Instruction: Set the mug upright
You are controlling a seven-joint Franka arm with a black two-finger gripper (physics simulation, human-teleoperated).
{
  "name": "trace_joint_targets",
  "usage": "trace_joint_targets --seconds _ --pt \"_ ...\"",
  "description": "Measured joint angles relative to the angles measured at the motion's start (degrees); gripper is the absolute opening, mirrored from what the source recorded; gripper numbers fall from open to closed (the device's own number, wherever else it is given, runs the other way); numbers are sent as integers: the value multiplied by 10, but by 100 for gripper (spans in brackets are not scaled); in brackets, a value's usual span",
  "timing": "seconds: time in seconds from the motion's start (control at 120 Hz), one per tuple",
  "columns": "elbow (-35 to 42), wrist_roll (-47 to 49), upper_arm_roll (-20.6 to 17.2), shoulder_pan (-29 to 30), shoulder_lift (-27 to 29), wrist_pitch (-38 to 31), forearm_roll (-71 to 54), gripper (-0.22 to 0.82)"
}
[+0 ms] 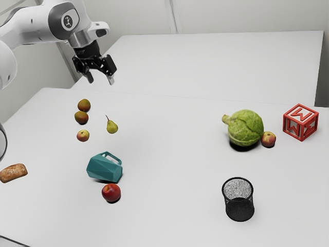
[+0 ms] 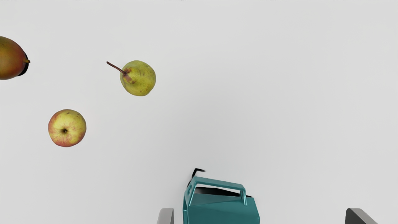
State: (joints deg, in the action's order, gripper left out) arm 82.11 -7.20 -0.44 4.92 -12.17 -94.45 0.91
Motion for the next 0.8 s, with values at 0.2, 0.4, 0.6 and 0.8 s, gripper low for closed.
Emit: trace_joint_targets --seconds 0.2,0.4,0.6,0.8 --pt "2 -6 0 0 0 -7 1 60" --pt "87 -9 2 6 62 -6 34 60" --pt "252 -38 23 42 175 0 145 60" --pt "314 -103 92 53 189 3 230 60"
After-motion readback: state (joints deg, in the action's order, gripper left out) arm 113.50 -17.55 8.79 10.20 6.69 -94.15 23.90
